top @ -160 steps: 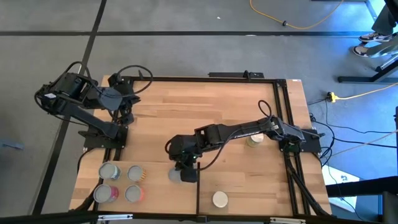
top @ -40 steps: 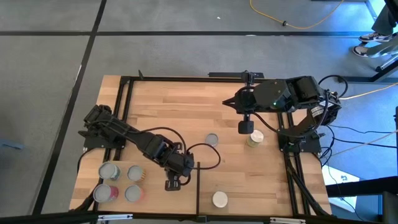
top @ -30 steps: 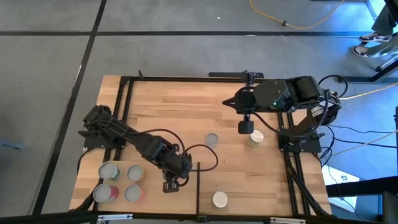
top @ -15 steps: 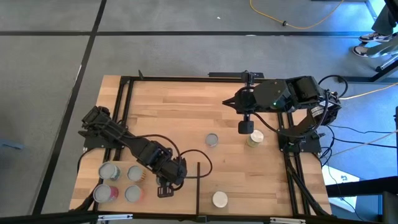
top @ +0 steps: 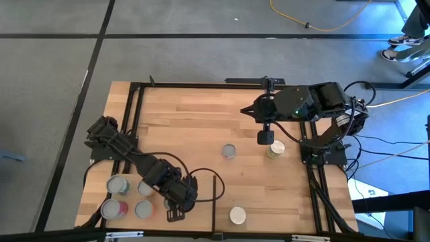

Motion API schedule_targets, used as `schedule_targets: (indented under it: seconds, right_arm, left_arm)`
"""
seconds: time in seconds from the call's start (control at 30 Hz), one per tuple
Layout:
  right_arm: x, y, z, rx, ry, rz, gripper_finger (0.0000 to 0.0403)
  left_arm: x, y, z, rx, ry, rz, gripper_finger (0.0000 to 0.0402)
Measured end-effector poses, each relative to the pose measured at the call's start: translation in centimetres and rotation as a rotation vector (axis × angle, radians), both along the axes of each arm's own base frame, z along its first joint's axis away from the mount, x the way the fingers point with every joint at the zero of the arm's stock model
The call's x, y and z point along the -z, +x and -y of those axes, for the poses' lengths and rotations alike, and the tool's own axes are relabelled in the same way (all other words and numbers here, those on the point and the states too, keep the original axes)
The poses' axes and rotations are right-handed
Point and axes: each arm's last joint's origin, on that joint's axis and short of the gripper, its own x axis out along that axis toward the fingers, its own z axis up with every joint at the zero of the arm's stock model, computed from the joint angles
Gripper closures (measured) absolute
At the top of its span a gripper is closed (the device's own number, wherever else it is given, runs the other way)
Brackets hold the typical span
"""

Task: Pick and place cans onto a shelf
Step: Put the canned pineapple ring on the shelf

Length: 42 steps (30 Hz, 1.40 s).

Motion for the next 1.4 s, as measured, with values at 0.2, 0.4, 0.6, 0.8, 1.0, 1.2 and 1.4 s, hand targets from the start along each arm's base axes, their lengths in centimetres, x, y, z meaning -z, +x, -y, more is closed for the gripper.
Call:
schedule_targets:
  seconds: [0.2,0.4,0.6,0.8,1.0,1.2,1.4]
  right_arm:
    - [0.0,0.0,0.0,0.000,0.000,0.000,0.0398]
    - [0.0,0.0,0.0,0.000,0.001,0.003,0.0398]
    - [0.0,0.0,0.0,0.000,0.001,0.005,0.0398]
    - [-0.1,0.0,0.0,0.001,0.002,0.008,0.0398]
    - [-0.1,0.0,0.0,0.000,0.002,0.008,0.0398]
    - [-0.1,0.0,0.0,0.000,0.001,0.008,0.0398]
    - [-0.1,0.0,0.0,0.001,0.001,0.007,0.0398]
  left_arm:
    - [0.2,0.0,1.0,0.000,-0.053,0.014,0.0401]
    - [0.0,0.1,1.7,0.005,-0.078,0.057,0.0401]
    - [-0.5,0.2,1.6,-0.001,-0.070,0.073,0.0401]
    - [-2.6,-0.5,1.2,-0.069,-0.048,0.064,0.0401]
    - [-3.0,-2.6,1.9,-0.147,-0.051,-0.106,0.0401]
    - [-3.0,-3.3,2.9,-0.172,-0.067,-0.123,0.0401]
    - [-2.7,-3.2,2.9,-0.184,-0.054,-0.112,0.0401]
